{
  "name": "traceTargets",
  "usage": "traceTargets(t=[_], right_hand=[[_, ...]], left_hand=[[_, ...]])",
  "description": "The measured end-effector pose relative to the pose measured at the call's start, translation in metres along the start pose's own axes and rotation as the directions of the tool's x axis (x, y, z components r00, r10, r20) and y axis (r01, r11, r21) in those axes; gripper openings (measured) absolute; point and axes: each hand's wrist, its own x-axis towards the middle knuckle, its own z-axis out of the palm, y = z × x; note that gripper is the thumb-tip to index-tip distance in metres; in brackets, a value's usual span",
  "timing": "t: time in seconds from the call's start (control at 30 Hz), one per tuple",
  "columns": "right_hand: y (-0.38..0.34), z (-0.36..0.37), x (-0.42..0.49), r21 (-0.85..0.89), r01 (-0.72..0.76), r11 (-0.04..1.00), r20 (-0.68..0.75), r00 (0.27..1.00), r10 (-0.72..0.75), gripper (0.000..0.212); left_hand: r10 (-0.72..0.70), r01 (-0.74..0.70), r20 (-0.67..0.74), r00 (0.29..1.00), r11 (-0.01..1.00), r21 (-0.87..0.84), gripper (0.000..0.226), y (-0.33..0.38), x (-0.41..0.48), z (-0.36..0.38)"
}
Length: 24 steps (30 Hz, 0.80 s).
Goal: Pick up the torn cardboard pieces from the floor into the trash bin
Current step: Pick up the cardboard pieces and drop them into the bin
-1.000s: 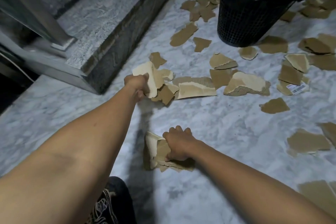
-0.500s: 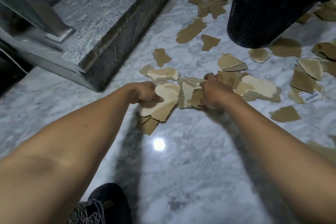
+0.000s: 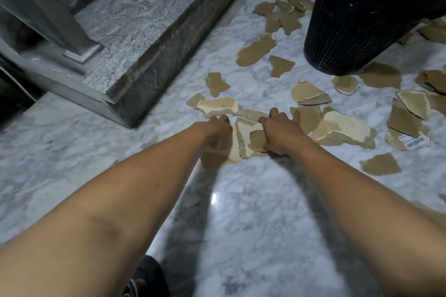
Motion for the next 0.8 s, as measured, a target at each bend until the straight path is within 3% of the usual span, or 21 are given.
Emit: traceTargets(t=[0.1,0.17,0.23,0.27,0.37,0.4,0.43,0.5,0.67,0.8], right_hand=[[0.002,0.011,-0.011,0.114,0.071,0.991,-0.173,0.984,-0.051,0.064],[0.004,0.011,-0.016,0.251,0.110,0.962,-0.249,0.968,-0.045,0.072],[0.002,0.006,-0.016,0.421,0.085,0.903,-0.225,0.974,0.013,0.089],[-0.002,0.002,-0.015,0.454,0.082,0.887,-0.198,0.980,0.010,0.086],[-0.025,-0.008,-0.005,0.303,0.194,0.933,-0.187,0.972,-0.142,0.033],[-0.035,-0.009,0.000,0.222,0.233,0.947,-0.192,0.963,-0.192,0.027],[-0.046,-0.011,0.008,0.154,0.257,0.954,-0.190,0.955,-0.226,0.028],[-0.064,-0.018,0.027,0.060,0.273,0.960,-0.171,0.950,-0.259,0.041],[-0.077,-0.034,0.076,0.037,0.268,0.963,0.055,0.961,-0.270,0.086],[-0.080,-0.033,0.096,0.040,0.275,0.961,0.148,0.949,-0.278,0.090]], left_hand=[[0.017,-0.025,-0.088,0.996,0.996,-0.086,0.038,0.001,-0.015,-0.003],[-0.005,-0.043,-0.153,0.988,0.951,-0.307,0.034,-0.007,-0.027,-0.006],[-0.100,-0.010,-0.188,0.977,0.861,-0.509,0.036,-0.026,-0.036,-0.003],[-0.160,0.016,-0.195,0.968,0.810,-0.587,0.041,-0.037,-0.040,0.002],[-0.351,0.121,-0.153,0.924,0.647,-0.752,0.064,-0.068,-0.051,0.020],[-0.397,0.166,-0.135,0.908,0.636,-0.753,0.079,-0.078,-0.053,0.025],[-0.426,0.219,-0.124,0.896,0.667,-0.712,0.093,-0.086,-0.052,0.028],[-0.432,0.265,-0.151,0.889,0.755,-0.599,0.098,-0.100,-0.045,0.026],[-0.226,0.166,-0.256,0.940,0.958,-0.235,0.042,-0.119,-0.026,-0.009],[-0.029,0.038,-0.247,0.969,0.999,0.030,0.046,-0.119,-0.014,-0.026]])
